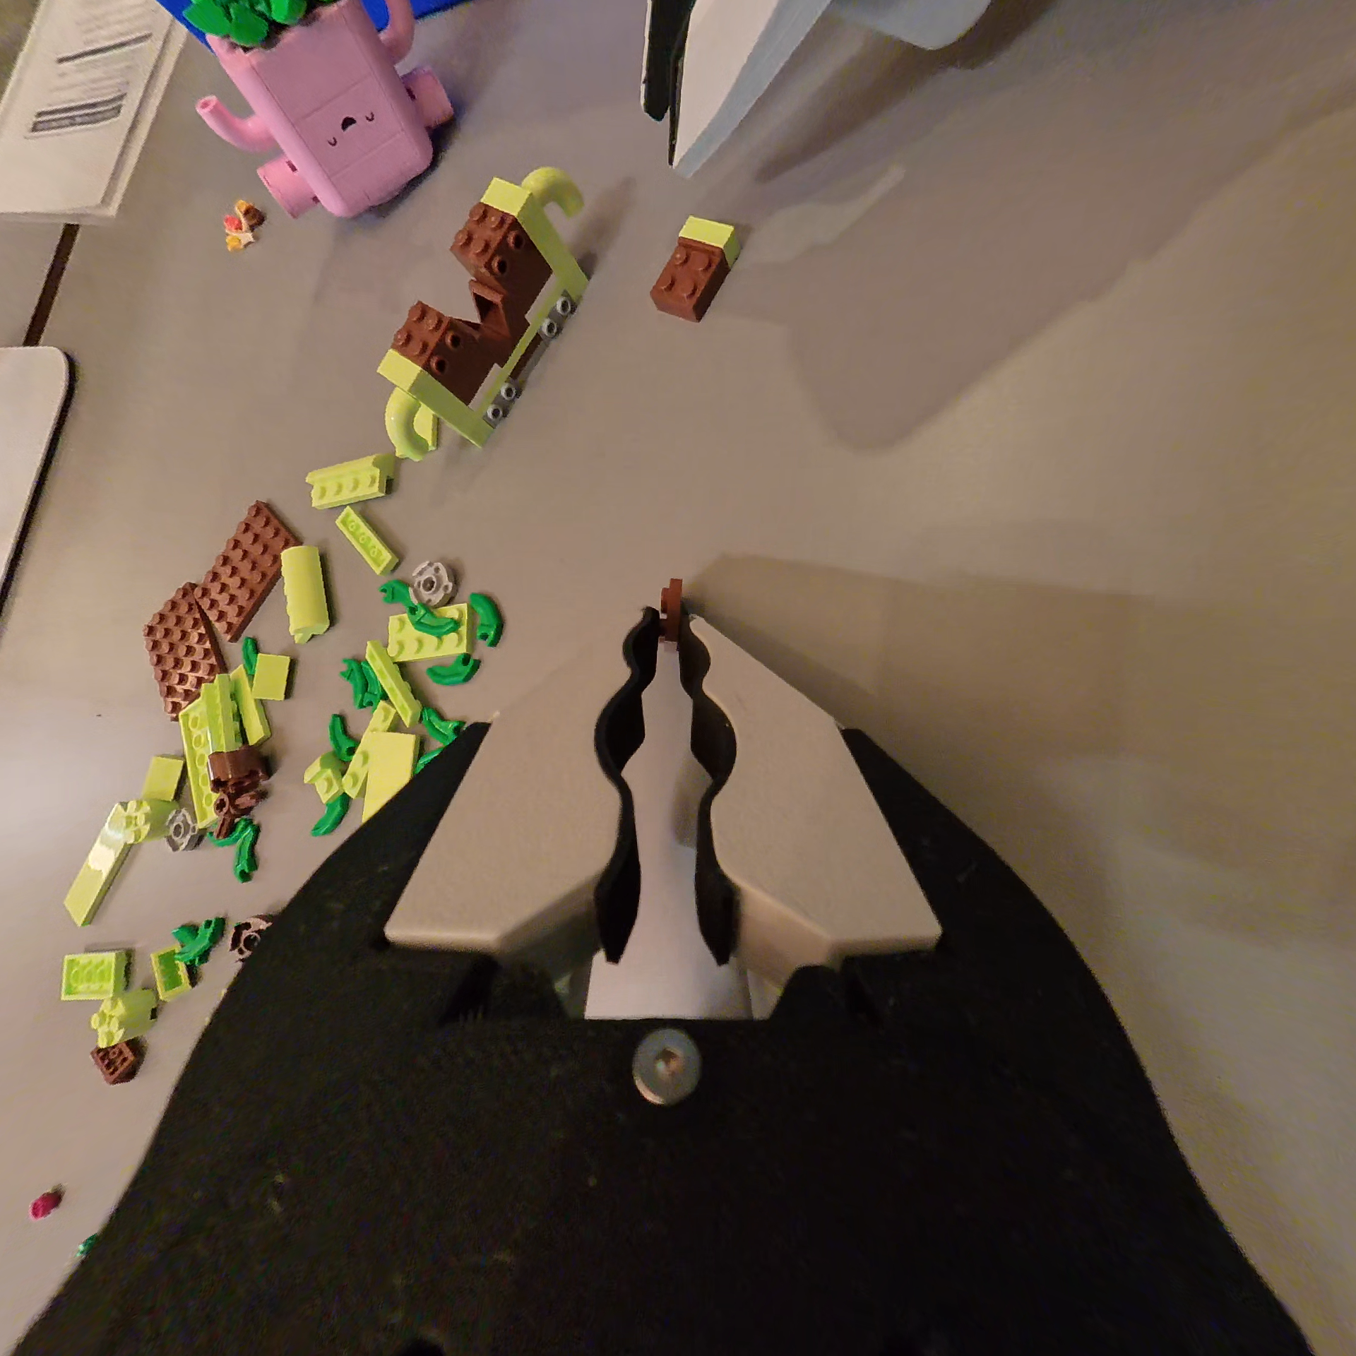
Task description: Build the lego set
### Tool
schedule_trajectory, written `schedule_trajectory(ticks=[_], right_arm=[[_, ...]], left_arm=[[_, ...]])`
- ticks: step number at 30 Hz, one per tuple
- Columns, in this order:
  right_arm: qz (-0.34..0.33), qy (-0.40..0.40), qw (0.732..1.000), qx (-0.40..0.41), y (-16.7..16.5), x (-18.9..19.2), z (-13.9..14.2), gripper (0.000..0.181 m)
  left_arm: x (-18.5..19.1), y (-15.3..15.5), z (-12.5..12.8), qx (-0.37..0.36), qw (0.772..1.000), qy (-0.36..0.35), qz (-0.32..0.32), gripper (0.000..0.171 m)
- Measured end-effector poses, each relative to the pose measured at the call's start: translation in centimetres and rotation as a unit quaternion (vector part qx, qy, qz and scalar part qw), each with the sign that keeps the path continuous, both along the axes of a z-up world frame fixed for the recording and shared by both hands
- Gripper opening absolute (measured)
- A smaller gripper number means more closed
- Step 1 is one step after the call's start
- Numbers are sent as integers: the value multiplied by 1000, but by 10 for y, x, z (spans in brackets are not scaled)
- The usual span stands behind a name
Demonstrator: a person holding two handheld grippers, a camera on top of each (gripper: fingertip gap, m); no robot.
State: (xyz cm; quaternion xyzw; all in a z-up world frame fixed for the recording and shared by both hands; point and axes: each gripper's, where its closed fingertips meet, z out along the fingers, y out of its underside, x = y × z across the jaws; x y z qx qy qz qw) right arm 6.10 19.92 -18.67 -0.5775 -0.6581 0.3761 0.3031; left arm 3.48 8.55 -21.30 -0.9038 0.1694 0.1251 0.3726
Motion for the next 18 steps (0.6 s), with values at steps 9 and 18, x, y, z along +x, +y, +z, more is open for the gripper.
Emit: schedule_trajectory(ticks=[9,18], right_arm=[[1,0,1000,1,0,0,0,16],[1,7,1000,2,0,0,2,15]], left_arm=[[1,-1,0,3,1000,2,-7,5],[9,-2,2,8,999,-27,-25,11]])
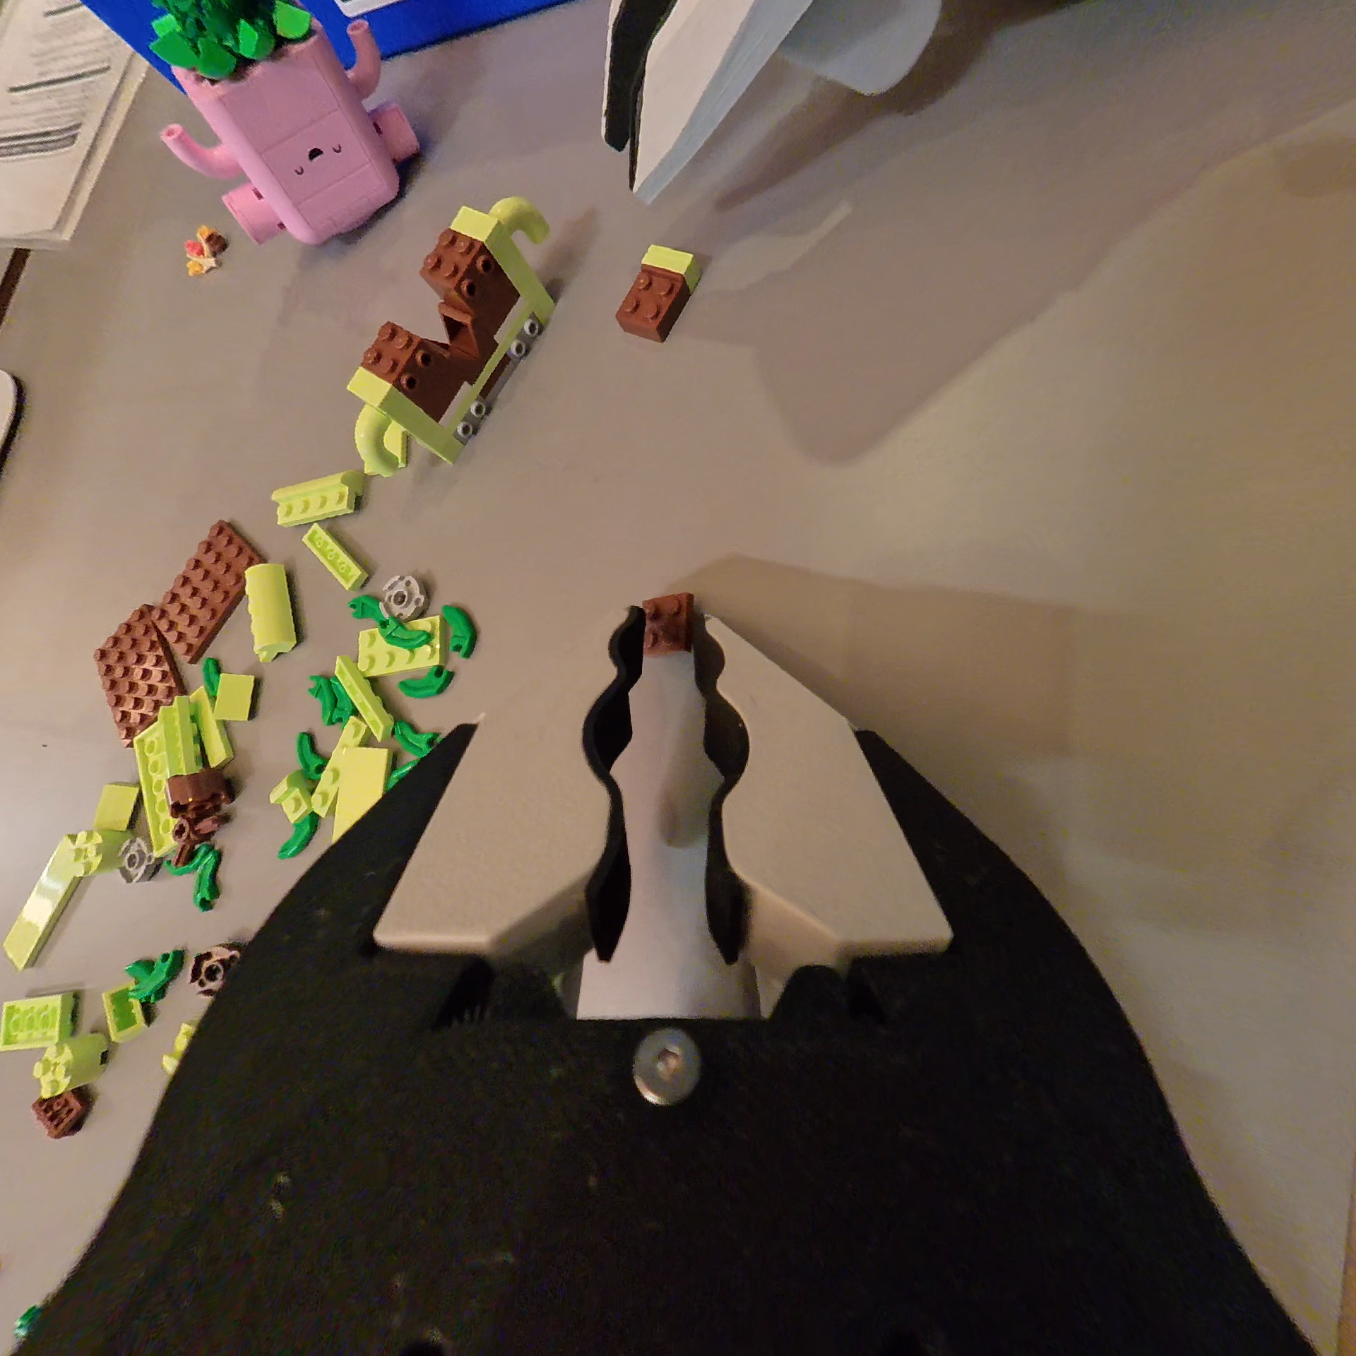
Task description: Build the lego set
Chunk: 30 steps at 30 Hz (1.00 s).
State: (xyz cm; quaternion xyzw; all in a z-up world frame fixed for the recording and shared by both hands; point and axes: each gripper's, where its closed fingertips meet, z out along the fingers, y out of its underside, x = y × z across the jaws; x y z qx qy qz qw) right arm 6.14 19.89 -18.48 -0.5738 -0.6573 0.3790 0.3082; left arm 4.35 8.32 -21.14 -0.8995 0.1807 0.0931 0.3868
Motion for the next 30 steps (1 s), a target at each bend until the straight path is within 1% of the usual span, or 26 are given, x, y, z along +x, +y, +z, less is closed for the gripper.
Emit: schedule_trajectory(ticks=[7,11,20,30], right_arm=[[0,0,1000,1,0,0,0,15],[0,0,1000,1,0,0,0,15],[1,-1,1000,1,0,0,0,15],[0,-4,1000,4,0,0,-1,15]], left_arm=[[4,-1,3,4,1000,-17,-12,13],[1,-1,4,8,999,-37,-5,15],[0,-2,4,5,991,-133,15,19],[-2,-3,-2,-13,992,-122,24,19]])
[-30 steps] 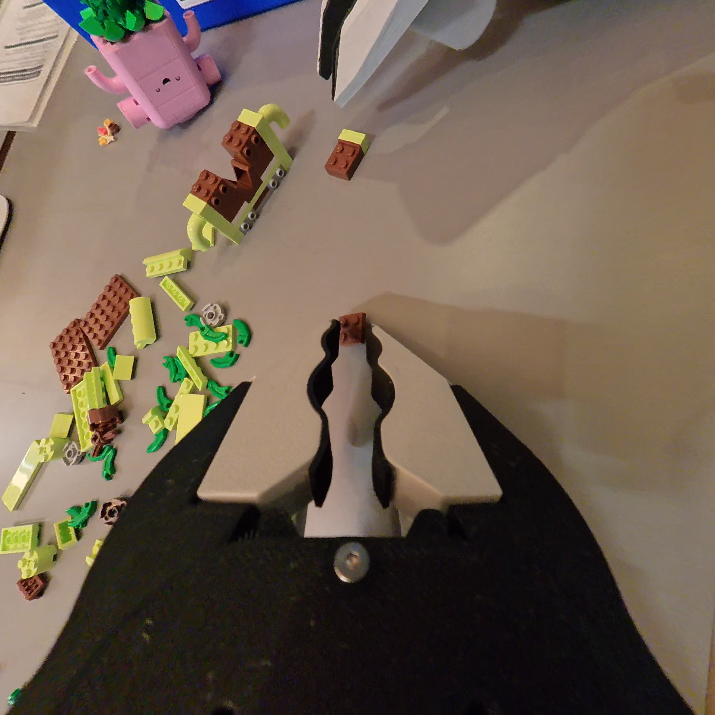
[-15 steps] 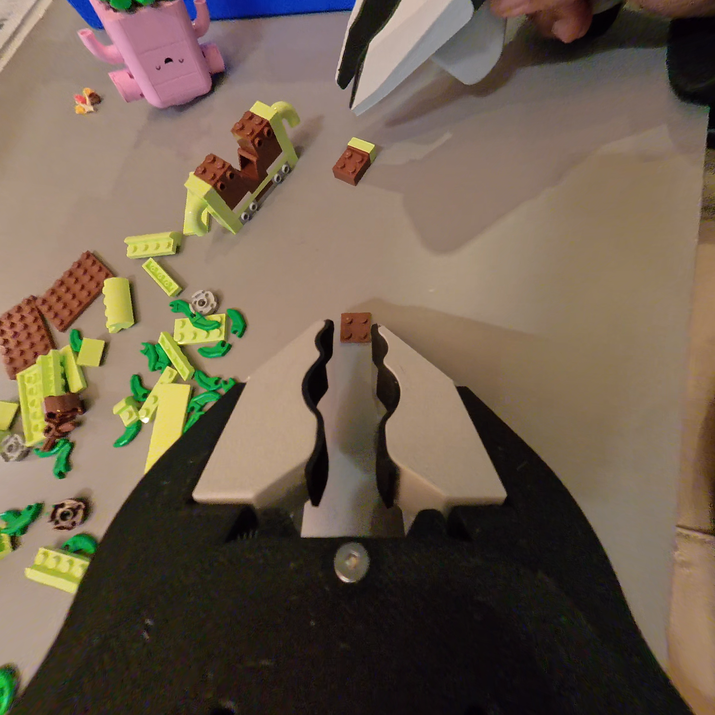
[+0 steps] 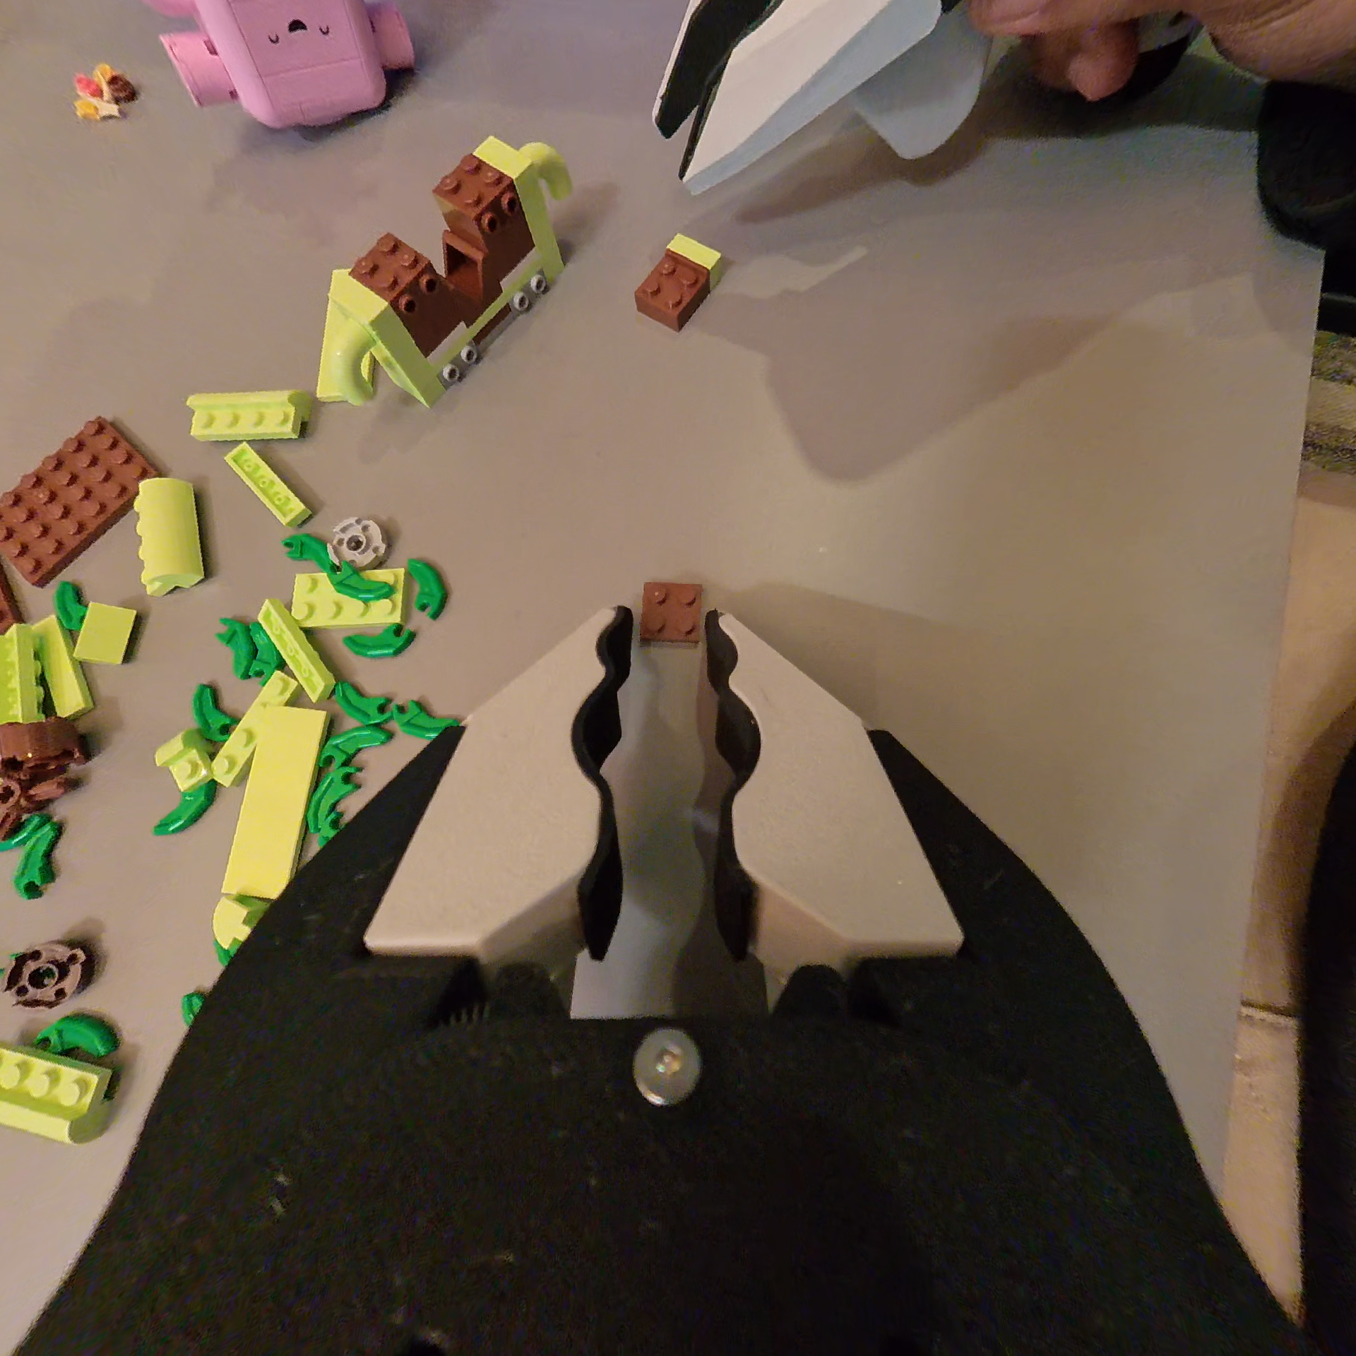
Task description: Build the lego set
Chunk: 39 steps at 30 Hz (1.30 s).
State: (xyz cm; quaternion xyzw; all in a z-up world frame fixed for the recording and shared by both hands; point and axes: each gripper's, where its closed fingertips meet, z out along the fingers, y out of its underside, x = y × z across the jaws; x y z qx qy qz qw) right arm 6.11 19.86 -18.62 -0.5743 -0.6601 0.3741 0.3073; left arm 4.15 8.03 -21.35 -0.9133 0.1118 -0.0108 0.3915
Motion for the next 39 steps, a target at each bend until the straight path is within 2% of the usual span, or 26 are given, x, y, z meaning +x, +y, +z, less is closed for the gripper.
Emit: schedule_trajectory(ticks=[39], right_arm=[[1,-9,1000,-2,0,0,-3,16]], left_arm=[[8,-2,0,-2,1000,-9,-23,14]])
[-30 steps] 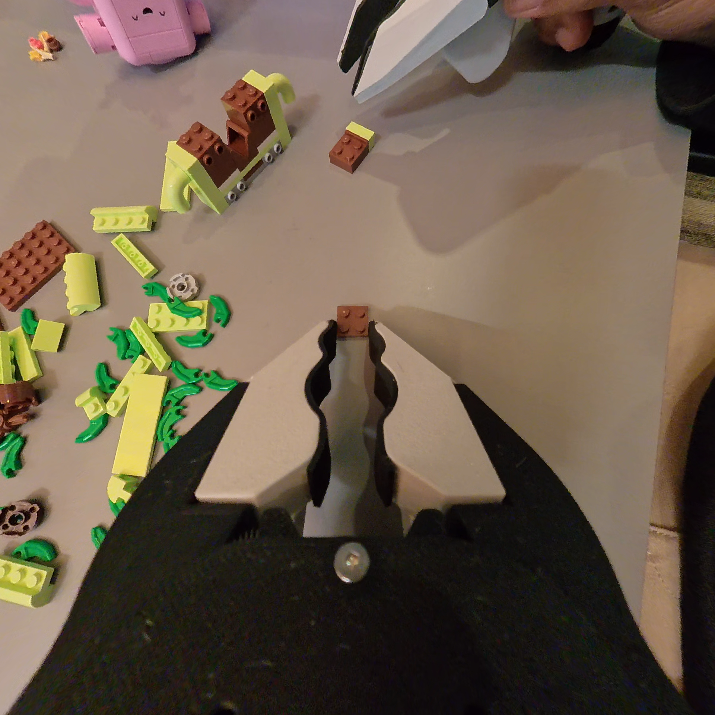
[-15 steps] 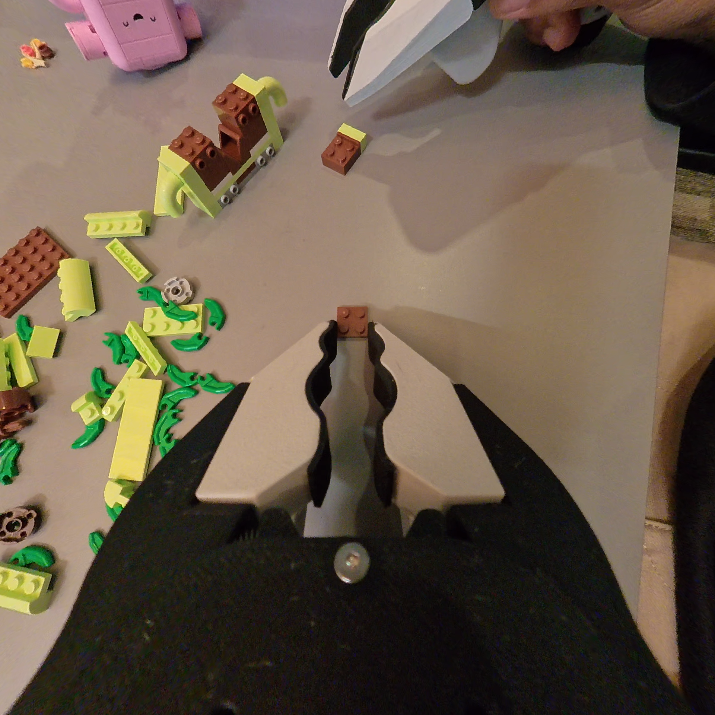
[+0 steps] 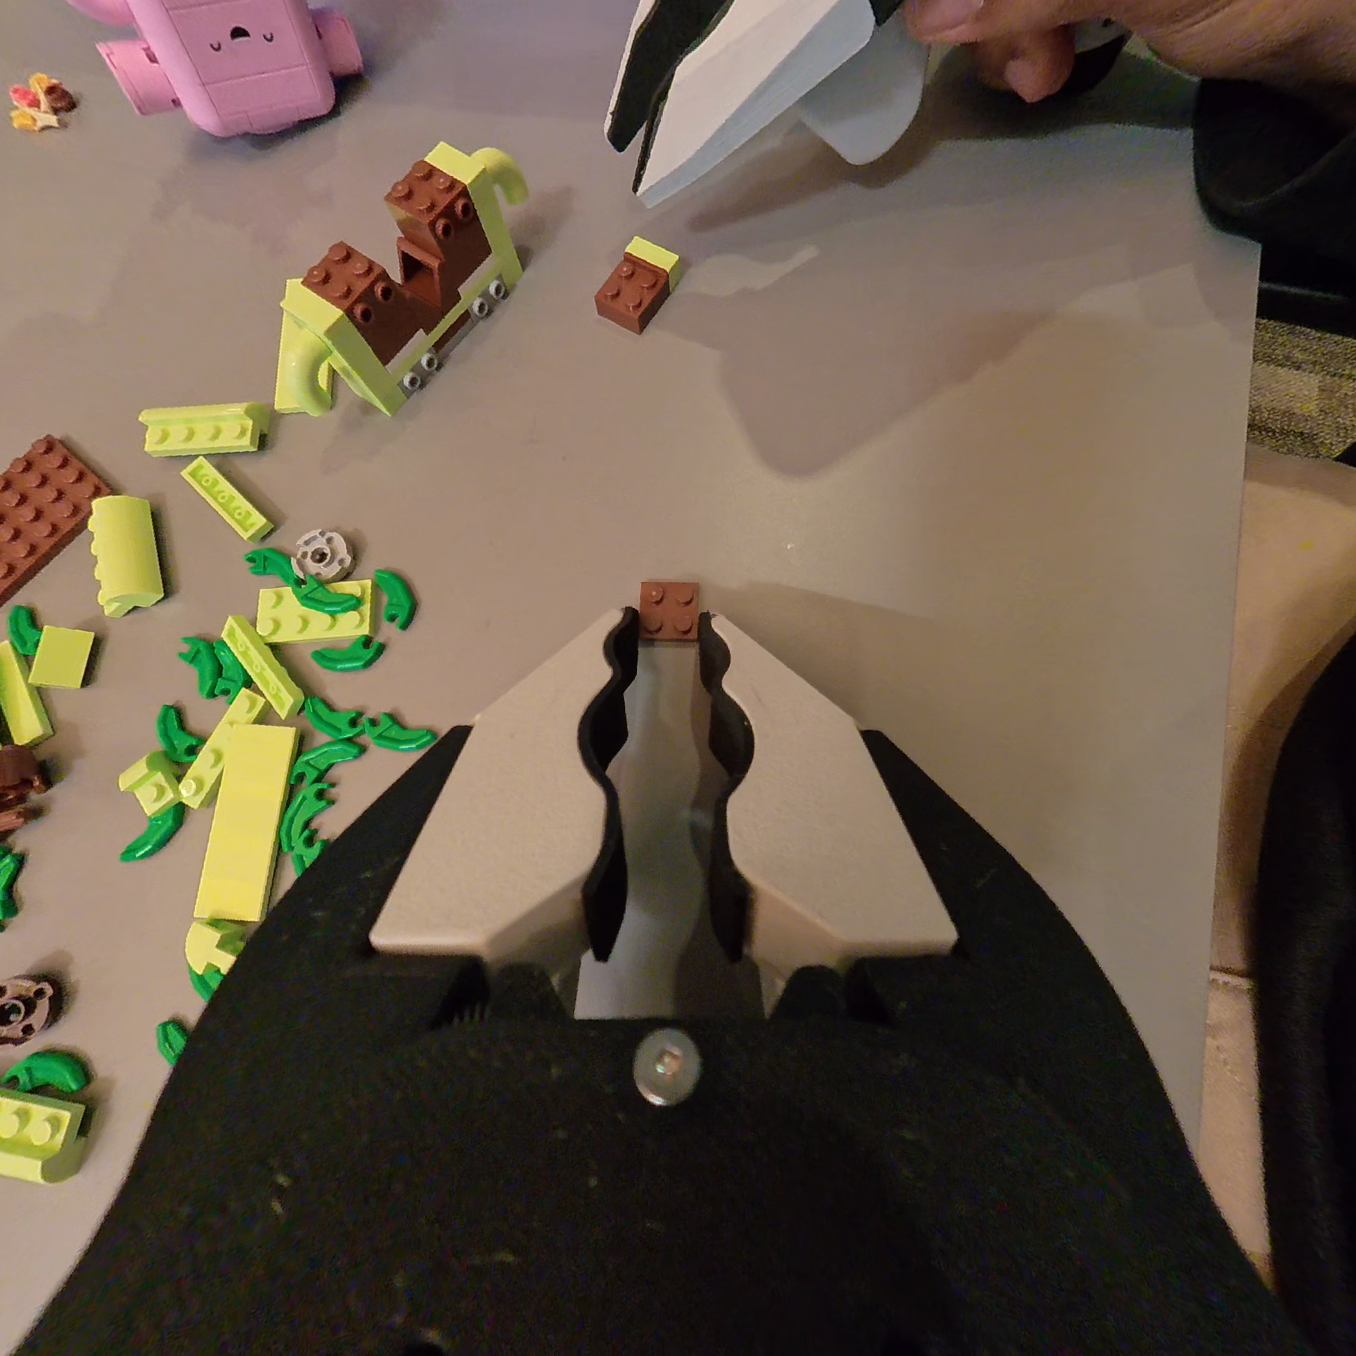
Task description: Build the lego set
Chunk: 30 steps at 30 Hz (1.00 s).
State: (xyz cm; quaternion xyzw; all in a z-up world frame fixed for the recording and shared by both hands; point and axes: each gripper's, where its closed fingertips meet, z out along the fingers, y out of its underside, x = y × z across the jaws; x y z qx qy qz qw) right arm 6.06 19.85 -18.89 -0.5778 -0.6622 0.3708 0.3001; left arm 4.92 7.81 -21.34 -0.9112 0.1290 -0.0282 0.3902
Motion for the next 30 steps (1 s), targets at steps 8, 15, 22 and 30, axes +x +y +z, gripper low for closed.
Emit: schedule_trajectory(ticks=[8,15,22,30], right_arm=[[0,-1,1000,1,0,0,0,16],[-1,-1,1000,1,0,0,0,16],[-1,2,1000,1,0,0,1,18],[-1,10,1000,0,1,1,3,19]], left_arm=[[2,-1,0,1,1000,1,-8,15],[2,0,1,2,1000,-4,-6,19],[-2,1,8,21,1000,-15,4,28],[-111,-36,52,71,987,-5,144,30]])
